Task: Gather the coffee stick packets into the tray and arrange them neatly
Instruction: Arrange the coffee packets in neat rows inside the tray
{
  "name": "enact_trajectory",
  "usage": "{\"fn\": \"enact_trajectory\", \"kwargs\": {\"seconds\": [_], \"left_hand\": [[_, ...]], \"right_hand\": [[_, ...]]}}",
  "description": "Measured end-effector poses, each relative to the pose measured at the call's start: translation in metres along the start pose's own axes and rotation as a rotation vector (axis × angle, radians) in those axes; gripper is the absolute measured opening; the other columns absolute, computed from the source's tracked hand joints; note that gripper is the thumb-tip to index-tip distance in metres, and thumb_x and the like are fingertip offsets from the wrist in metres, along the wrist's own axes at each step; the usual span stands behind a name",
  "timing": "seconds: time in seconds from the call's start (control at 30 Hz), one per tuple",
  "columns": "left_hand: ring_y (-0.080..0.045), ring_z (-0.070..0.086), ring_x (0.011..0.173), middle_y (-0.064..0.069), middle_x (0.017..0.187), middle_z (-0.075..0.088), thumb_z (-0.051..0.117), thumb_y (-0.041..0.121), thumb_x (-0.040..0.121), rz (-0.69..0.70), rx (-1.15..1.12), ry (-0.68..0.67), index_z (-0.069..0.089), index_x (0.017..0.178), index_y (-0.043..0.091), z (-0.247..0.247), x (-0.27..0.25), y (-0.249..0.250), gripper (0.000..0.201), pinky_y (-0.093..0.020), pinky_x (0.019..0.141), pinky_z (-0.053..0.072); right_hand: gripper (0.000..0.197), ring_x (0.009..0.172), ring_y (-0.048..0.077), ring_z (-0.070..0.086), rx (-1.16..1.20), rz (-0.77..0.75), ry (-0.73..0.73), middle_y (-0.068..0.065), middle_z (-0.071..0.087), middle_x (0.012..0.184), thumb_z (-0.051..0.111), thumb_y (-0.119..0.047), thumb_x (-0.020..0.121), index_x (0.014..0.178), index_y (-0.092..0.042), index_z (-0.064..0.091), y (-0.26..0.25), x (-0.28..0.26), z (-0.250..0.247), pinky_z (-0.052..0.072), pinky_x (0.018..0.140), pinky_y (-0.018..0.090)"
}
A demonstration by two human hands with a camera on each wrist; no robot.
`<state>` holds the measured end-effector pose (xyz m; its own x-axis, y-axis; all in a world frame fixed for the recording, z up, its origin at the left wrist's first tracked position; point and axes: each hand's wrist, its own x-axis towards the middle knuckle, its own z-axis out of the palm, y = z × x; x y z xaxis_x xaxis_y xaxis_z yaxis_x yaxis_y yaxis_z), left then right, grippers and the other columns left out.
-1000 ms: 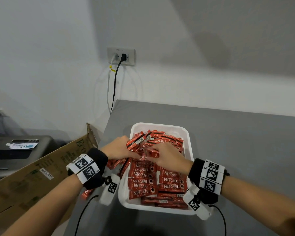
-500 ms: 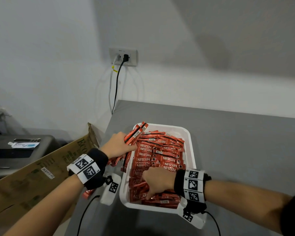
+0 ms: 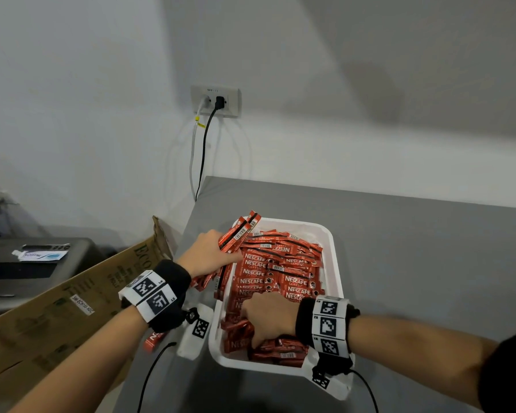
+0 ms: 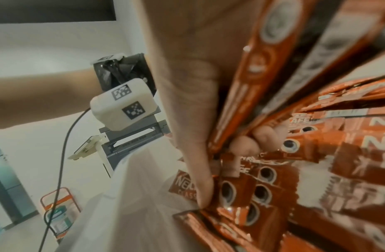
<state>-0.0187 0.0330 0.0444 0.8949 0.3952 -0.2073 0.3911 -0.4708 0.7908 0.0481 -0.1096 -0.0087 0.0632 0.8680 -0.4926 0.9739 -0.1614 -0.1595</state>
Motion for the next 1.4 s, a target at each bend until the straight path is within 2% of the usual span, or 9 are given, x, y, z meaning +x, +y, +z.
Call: {"fn": "enact_trajectory", "kwargs": {"seconds": [0.17,0.33,0.67,0.87,0.97,1.07,1.17,1.3,1.4], "left_hand": [[0.003,0.057,0.05,0.012,0.066,0.057,0.064,0.022,0.086,0.004,0.006,0.007,0.051,0.072,0.024,0.0,0.0,0.0,0.02,-0.005,0.049,0.042],[0.011,0.056,0.046,0.011,0.066,0.056,0.065,0.021,0.086,0.019,0.0,0.008,0.05,0.071,0.024,0.0,-0.001,0.0,0.022,-0.004,0.047,0.041],[0.006,0.057,0.049,0.012,0.069,0.058,0.065,0.023,0.086,0.021,0.006,-0.002,0.051,0.073,0.026,0.001,0.0,0.001,0.02,-0.003,0.049,0.042],[0.003,0.058,0.055,0.012,0.071,0.058,0.064,0.025,0.087,0.016,0.008,-0.008,0.051,0.075,0.027,0.002,0.001,0.001,0.018,-0.004,0.05,0.043],[0.001,0.059,0.058,0.012,0.072,0.059,0.064,0.025,0.087,0.011,0.013,-0.009,0.05,0.076,0.027,0.002,0.001,0.0,0.017,-0.005,0.051,0.044],[0.001,0.058,0.058,0.013,0.072,0.058,0.064,0.025,0.087,0.016,0.017,-0.006,0.05,0.076,0.028,0.003,0.001,0.0,0.018,-0.005,0.051,0.043],[0.001,0.059,0.058,0.013,0.072,0.059,0.064,0.025,0.086,0.011,0.017,-0.002,0.051,0.076,0.027,0.003,0.001,0.0,0.017,-0.005,0.051,0.044],[0.003,0.06,0.054,0.012,0.071,0.059,0.065,0.024,0.086,0.017,0.04,0.016,0.052,0.075,0.026,0.002,0.002,0.0,0.017,-0.005,0.051,0.042],[0.0,0.058,0.049,0.007,0.063,0.058,0.066,0.021,0.085,0.002,0.037,0.119,0.054,0.07,0.016,-0.007,0.002,-0.003,0.02,-0.008,0.05,0.043]], "right_hand": [[0.054,0.086,0.027,0.063,0.001,-0.005,-0.014,0.01,0.067,0.098,0.076,-0.041,0.074,0.107,-0.002,0.061,-0.003,-0.001,-0.004,0.05,0.07,0.035],[0.034,0.067,0.022,0.055,0.005,0.029,0.024,0.001,0.052,0.066,0.071,-0.035,0.081,0.079,-0.006,0.054,0.001,-0.004,-0.01,0.052,0.065,0.035],[0.034,0.073,0.024,0.059,-0.001,0.022,-0.061,0.008,0.064,0.083,0.073,-0.028,0.078,0.097,-0.001,0.063,-0.003,-0.003,-0.009,0.053,0.067,0.035],[0.047,0.094,0.028,0.06,-0.03,0.024,-0.065,0.011,0.062,0.107,0.07,-0.026,0.081,0.12,-0.004,0.054,-0.005,-0.006,-0.008,0.047,0.073,0.035],[0.047,0.092,0.027,0.059,-0.013,0.037,-0.044,0.011,0.062,0.109,0.068,-0.026,0.082,0.121,-0.005,0.054,-0.006,-0.008,-0.007,0.044,0.07,0.033],[0.039,0.078,0.022,0.053,0.009,0.062,-0.005,0.012,0.064,0.104,0.066,-0.024,0.083,0.115,-0.004,0.056,-0.007,-0.008,-0.004,0.042,0.065,0.031],[0.041,0.077,0.02,0.051,0.016,0.068,-0.013,0.01,0.064,0.102,0.07,-0.024,0.081,0.114,-0.004,0.057,-0.008,-0.008,-0.004,0.043,0.065,0.031],[0.04,0.072,0.021,0.054,0.003,0.082,-0.045,0.005,0.058,0.08,0.075,-0.034,0.077,0.097,-0.003,0.059,-0.006,-0.01,-0.01,0.047,0.062,0.032],[0.024,0.066,0.017,0.054,0.045,0.107,0.025,-0.002,0.052,0.068,0.069,-0.027,0.083,0.09,-0.005,0.059,-0.001,-0.013,-0.026,0.039,0.049,0.024]]}}
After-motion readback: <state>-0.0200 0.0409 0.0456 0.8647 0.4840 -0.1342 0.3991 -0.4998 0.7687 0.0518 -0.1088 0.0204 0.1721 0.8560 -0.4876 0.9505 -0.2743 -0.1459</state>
